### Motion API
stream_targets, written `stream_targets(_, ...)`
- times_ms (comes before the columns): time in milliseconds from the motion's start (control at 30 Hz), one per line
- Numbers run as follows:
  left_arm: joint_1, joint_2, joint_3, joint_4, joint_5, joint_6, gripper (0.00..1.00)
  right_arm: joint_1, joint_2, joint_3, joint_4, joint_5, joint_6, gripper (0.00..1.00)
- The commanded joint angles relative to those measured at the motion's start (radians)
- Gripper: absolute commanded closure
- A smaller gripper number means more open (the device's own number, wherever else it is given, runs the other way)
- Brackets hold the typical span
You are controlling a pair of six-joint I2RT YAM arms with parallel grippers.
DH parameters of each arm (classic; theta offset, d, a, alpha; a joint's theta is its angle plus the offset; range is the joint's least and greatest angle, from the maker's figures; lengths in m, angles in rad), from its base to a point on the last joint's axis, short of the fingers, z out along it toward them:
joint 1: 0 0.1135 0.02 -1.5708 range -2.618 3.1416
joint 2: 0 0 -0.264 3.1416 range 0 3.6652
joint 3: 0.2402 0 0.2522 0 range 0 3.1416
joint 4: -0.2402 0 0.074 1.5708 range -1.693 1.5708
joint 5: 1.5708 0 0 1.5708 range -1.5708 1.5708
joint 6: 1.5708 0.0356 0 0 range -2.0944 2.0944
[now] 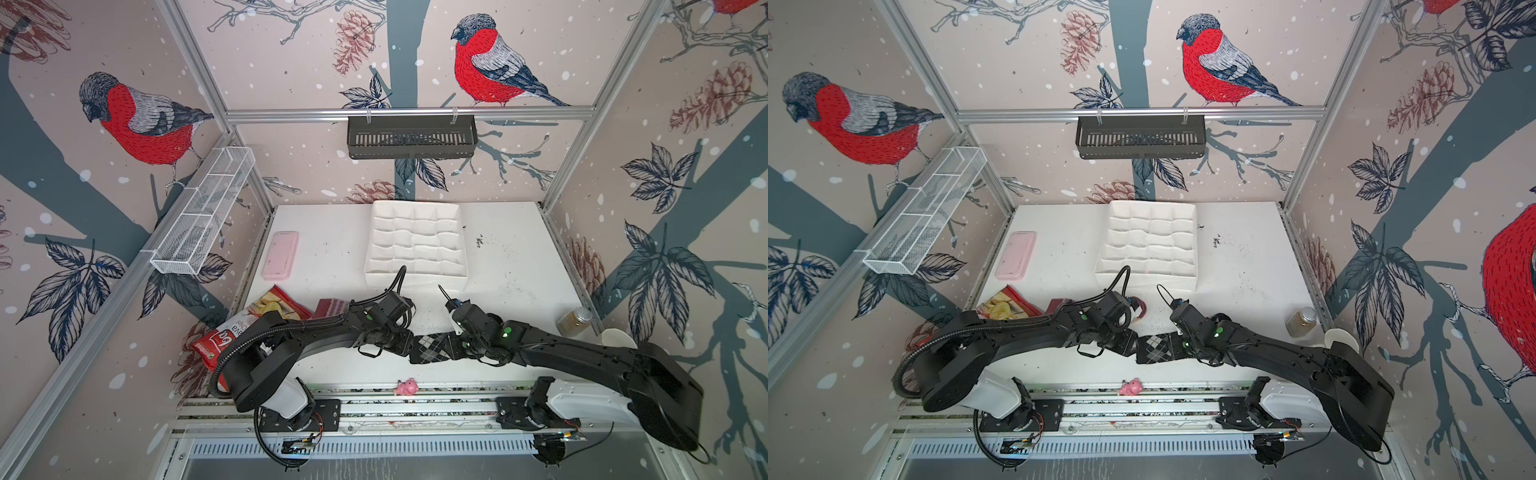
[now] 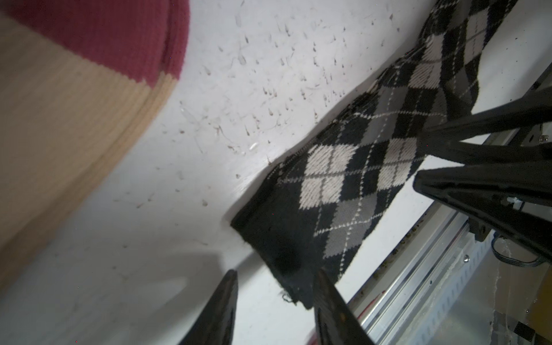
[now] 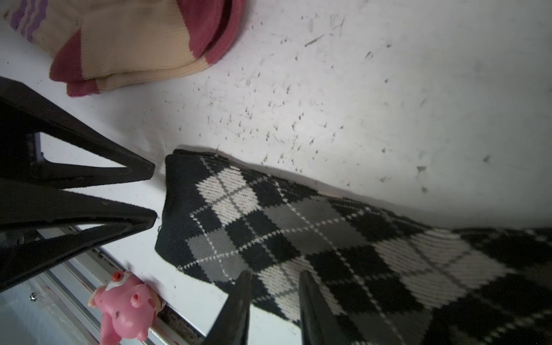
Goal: Roll the socks
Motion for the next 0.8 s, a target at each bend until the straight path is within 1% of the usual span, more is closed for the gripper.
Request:
stream_targets(0,0.002,-0.013,-0.007,0.023,0.015,-0.014,0.56,0.003,0.01,-0.005,0.029,-0.012,0.013,0.7)
stream_targets(100,0.002,-0.002,-0.011,0.036,0.027,-0.017,0.57,0.005,0.021,-0.009,0.038,-0.015,0.017,0.71)
stream_targets(500,0.0,0.051,-0.036,0.115,0.089,-0.031,0.63,0.007,0.043,-0.016,0.056,-0.012,0.023,0.72)
stream_targets(633,0.0,0.071,-0.033,0.122,0.099,-0.03,0.71,0.007,0.044,-0.019,0.059,-0.011,0.025,0.73)
stream_targets(767,0.0,0.073,-0.035,0.121,0.1,-0.027,0.83,0.006,0.052,-0.022,0.065,-0.011,0.025,0.73)
